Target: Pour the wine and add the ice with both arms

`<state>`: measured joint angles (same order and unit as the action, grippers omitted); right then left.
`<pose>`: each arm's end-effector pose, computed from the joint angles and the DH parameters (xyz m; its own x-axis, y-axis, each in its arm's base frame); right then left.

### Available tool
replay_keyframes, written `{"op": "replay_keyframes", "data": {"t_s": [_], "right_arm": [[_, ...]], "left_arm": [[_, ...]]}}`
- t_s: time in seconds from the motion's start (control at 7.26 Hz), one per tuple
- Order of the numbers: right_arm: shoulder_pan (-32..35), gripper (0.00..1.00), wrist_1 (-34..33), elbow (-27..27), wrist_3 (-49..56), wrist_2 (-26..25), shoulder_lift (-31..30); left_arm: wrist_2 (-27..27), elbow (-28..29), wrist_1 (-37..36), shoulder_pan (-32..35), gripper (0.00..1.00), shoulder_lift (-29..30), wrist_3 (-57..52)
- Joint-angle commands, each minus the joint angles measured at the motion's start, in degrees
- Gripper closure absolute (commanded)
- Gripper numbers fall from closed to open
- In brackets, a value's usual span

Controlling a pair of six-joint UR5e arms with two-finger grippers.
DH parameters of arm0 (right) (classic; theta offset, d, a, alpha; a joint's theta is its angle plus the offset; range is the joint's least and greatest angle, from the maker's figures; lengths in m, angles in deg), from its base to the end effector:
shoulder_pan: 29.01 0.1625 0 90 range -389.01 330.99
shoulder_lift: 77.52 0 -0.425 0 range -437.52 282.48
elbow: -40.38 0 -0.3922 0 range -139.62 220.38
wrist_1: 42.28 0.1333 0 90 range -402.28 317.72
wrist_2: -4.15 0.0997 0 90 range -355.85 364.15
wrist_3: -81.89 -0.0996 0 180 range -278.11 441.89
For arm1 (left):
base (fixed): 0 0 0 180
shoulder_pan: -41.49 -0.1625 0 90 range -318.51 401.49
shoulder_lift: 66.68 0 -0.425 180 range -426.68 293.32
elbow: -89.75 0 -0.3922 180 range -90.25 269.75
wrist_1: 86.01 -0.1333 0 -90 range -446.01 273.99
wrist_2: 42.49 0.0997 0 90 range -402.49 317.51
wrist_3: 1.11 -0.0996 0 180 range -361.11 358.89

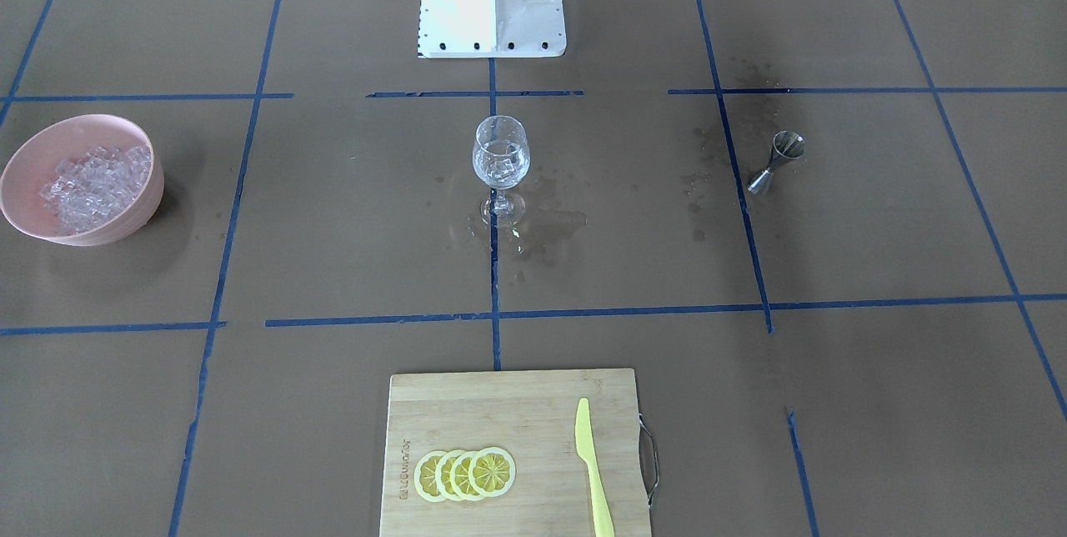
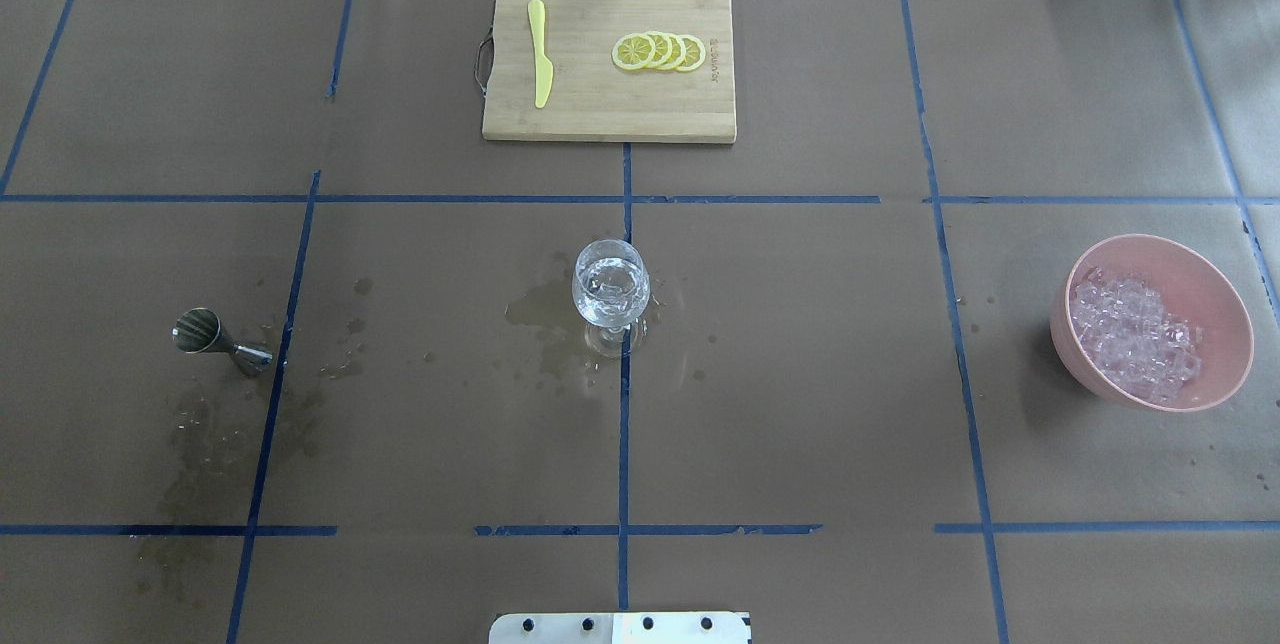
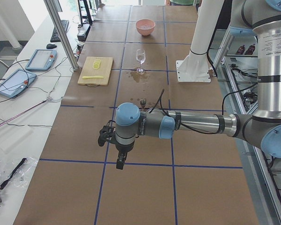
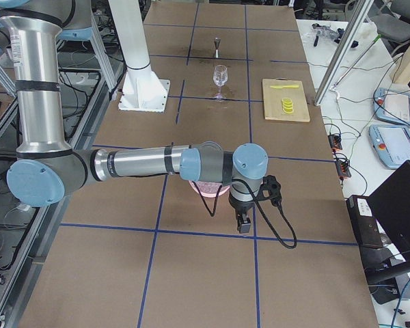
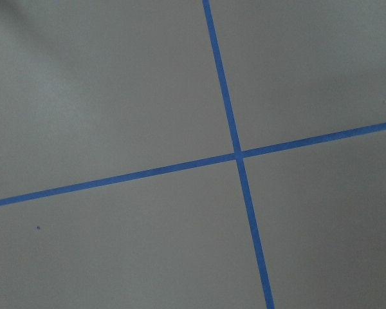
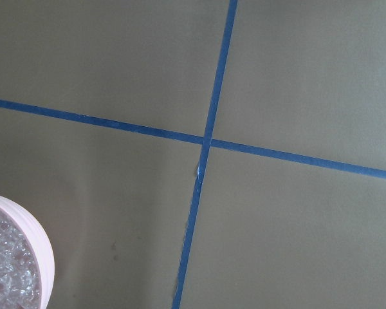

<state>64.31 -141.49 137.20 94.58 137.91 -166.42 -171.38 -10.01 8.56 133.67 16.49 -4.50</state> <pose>0.0930 -0.4901 0.6075 0.7153 -0.1633 0.6795 0.1017 0.9863 0.1299 -0.0878 -0.4471 0.6283 0.7818 0.1108 -0.6136 -0.0085 0.9859 0.1671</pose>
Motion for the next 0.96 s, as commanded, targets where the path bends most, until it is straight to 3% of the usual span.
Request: {"op": "replay_keyframes", "data": {"t_s": [0.0, 0.83], "right_arm": [[0.2, 0.00, 0.0, 0.2, -0.5, 0.3, -1.8], [1.8, 0.00, 0.1, -0.6, -0.7, 1.1, -3.4]], "left_arm": [[-3.9, 0.5, 0.1, -0.3, 0.00, 0.7, 5.3], [-4.8, 1.1, 0.1, -0.5, 0.00, 1.7, 5.7]]}}
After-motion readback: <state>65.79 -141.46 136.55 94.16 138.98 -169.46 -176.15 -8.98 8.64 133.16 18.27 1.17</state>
